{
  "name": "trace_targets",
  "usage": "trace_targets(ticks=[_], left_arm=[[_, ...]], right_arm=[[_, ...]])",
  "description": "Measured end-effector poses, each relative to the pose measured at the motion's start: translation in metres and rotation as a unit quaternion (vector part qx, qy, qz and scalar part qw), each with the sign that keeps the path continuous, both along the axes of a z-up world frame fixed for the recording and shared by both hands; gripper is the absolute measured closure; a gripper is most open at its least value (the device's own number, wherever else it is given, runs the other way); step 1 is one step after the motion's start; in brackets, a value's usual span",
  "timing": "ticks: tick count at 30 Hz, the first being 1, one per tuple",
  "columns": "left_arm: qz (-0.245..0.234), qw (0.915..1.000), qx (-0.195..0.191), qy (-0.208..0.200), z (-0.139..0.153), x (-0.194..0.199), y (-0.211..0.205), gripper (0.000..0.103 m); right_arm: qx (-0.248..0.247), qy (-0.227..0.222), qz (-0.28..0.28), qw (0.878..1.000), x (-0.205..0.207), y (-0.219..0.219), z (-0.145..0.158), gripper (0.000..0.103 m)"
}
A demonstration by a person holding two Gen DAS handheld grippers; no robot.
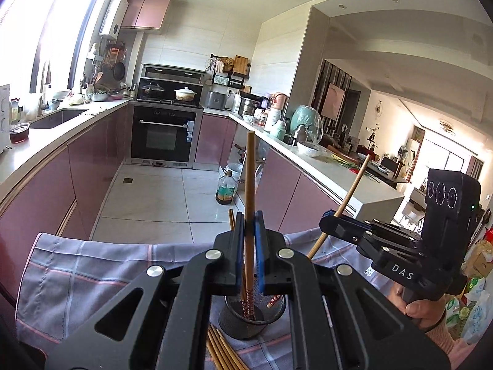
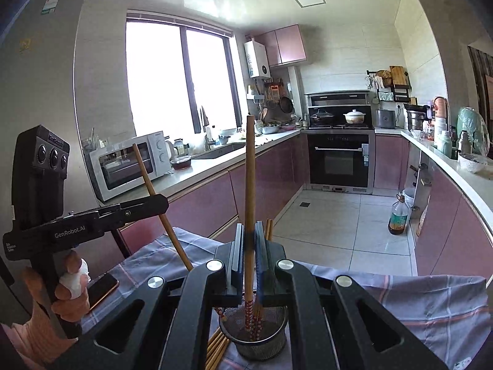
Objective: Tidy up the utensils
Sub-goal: 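Open the right gripper to drop the chopstick into the cup and withdraw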
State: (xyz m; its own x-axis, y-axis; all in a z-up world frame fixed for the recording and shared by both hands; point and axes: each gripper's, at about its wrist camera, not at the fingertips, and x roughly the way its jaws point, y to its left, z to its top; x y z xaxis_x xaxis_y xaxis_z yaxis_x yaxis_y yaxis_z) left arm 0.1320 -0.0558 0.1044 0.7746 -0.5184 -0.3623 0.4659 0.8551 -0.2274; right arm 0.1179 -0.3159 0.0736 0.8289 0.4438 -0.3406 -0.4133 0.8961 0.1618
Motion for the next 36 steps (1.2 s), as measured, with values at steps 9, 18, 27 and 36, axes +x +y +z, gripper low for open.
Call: trace_targets(ticks=[9,18,27,36], left_arm=[[-0.019,0.9968,0.054,0.055,-0.036,0.029,-0.029,0.096],[-0.038,0.988,0.096,0.114,-0.077,0.06,-0.038,0.096],[-0.009,0.9872,0.096,0.127,-0.089,0.083,-0.039,0.078],[0.02,0.9908,0.091,0.098,-0.09,0.07,-0.028,0.067]], right_arm=[[-0.033,0.074,0.015,0.997,0.03,0.012,-0.034,0.098],[-0.063,0.138,0.02,0.988,0.045,0.022,-0.057,0.098],[-0.047,0.148,0.003,0.988,0.052,0.019,-0.064,0.085],[-0.036,0.122,0.009,0.992,0.033,0.017,-0.06,0.074]])
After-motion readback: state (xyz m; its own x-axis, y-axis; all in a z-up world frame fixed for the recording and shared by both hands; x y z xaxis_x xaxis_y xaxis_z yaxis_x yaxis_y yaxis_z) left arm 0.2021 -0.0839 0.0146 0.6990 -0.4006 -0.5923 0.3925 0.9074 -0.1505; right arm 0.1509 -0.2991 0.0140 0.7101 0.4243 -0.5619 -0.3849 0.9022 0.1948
